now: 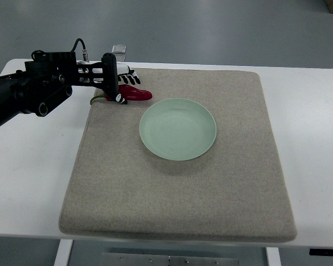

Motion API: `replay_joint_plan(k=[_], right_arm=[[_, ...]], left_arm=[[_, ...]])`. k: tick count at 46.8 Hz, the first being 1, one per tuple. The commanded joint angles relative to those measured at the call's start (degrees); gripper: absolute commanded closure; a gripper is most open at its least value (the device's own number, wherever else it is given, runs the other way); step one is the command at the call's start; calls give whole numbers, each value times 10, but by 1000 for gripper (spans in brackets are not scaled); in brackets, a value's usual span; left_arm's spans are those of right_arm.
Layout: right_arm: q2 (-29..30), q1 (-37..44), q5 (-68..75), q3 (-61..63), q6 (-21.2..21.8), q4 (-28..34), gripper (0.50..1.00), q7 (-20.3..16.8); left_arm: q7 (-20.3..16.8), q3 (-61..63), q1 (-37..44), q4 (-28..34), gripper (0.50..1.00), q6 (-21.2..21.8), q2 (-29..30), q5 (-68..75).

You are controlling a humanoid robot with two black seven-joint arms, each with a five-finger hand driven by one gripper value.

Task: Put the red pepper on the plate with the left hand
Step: 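Close the left hand fingers around the red chili pepper, then lift the pepper and carry it with the left hand over the plate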

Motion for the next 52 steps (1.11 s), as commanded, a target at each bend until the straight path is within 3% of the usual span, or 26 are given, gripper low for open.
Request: replay_joint_plan(k=[1,4,12,27,33,37,52], right_arm=[[0,0,0,0,0,0,568,0],[0,0,0,0,0,0,568,0],[0,0,0,0,0,0,568,0],[0,0,0,0,0,0,568,0],[0,0,0,0,0,0,568,0],[0,0,0,0,0,0,568,0],[0,0,0,0,0,0,568,0]], left_arm=[[0,0,0,1,801,0,0,1],[0,0,-1,1,872,0,-1,-1],[0,0,0,1,943,0,0,-1],[3,-3,-8,1,947,1,0,-7],[3,-11,-20,-2,902,1,0,-13],[3,-11,-29,-8,900,1,0,-13],[3,-29,-44,-98,902,1,8,-14]])
